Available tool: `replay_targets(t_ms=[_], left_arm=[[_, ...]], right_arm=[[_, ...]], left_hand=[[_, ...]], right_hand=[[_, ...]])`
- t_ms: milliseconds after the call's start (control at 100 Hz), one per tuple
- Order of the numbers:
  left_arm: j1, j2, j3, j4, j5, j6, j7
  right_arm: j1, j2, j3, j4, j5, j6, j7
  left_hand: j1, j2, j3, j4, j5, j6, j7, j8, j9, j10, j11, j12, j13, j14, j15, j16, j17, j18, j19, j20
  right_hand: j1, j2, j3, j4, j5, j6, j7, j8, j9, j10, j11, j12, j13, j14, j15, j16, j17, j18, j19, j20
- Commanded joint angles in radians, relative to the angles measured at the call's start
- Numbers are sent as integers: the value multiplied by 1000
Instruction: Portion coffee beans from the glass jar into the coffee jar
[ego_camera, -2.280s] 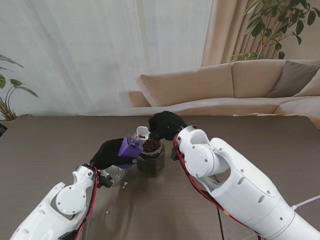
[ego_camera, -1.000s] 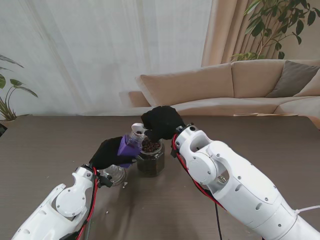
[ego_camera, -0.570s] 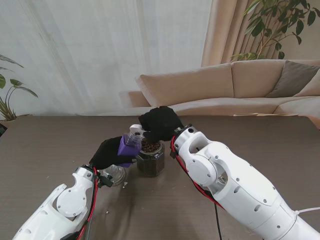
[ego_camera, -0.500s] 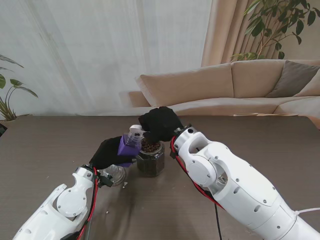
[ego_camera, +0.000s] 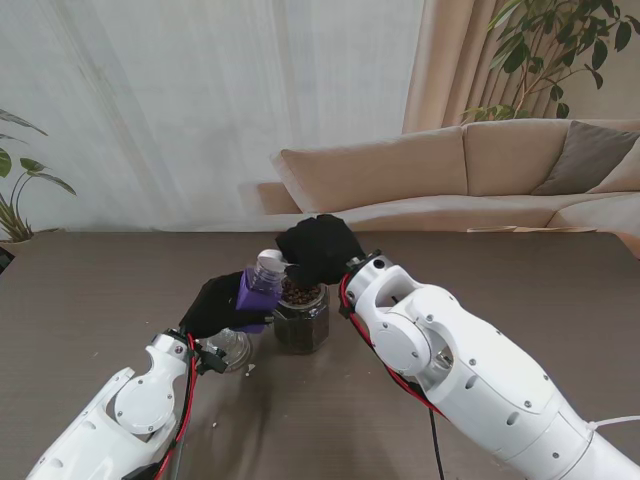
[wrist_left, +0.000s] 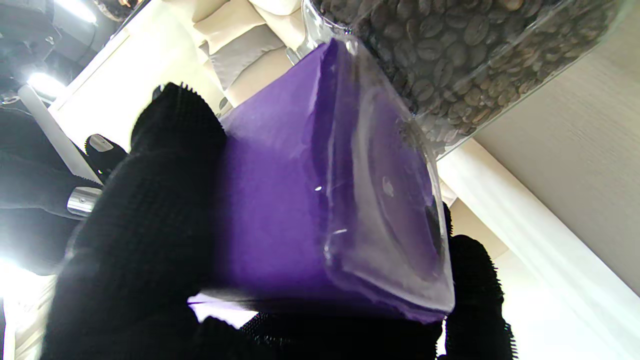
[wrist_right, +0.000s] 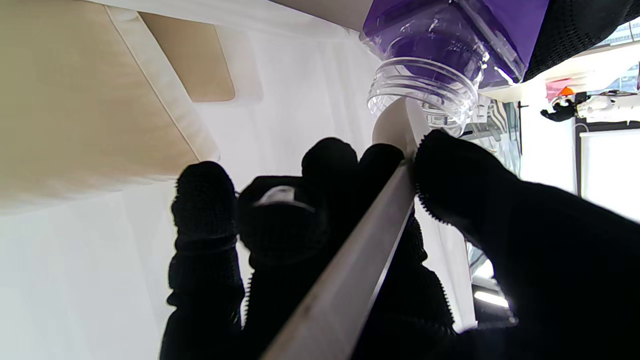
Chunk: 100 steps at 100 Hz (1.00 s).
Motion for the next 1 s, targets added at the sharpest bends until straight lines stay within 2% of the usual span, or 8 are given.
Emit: replay_targets(t_ms=[0,280,500,820,990], left_arm=[[3,-7,0,-19,2,5,-22],[25,-3,-18,-35,17,24,-25],[53,2,-41,-61,35,35,-27],[94,10,-75,-123,56,36,-38],[104,14,-83,-144,59,37,-47]], right_arm=[[-7,-10,2,2,13,9,5],[-18,-21,33,8,84,69,1],[4,-21,31,40,87,117,15],[88,-18,-56,160,55,162,64],[133,-25,-115,227,55,170,67]], left_hand=[[178,239,420,44,139,-82,189,59,5,-55,-1,5,-13,32,64,22,-33,-140,-15,-12],[178,239,421,44,140,-80,188,59,6,-54,-1,4,-13,35,64,22,-34,-140,-14,-12],[177,238,422,44,141,-82,189,60,7,-54,0,5,-13,34,65,23,-34,-140,-13,-11],[175,238,423,43,140,-83,189,60,9,-56,1,4,-10,33,66,23,-33,-139,-11,-10],[175,238,424,43,141,-84,191,61,9,-55,0,3,-9,32,66,23,-31,-139,-10,-10]], right_hand=[[-8,-11,77,-15,-1,-41,22,11,43,12,9,14,28,-105,4,9,345,-20,-19,1],[-6,-12,76,-15,-3,-36,23,10,42,12,9,15,27,-101,7,10,346,-16,-18,2],[-6,-9,71,-14,-7,-31,22,9,39,14,9,15,27,-97,6,9,344,-13,-18,3],[-5,-4,64,-12,-7,-27,21,8,37,17,9,15,27,-97,7,9,345,-5,-15,5],[-5,-3,63,-11,-6,-27,21,8,37,18,10,14,27,-98,8,9,345,-5,-14,6]])
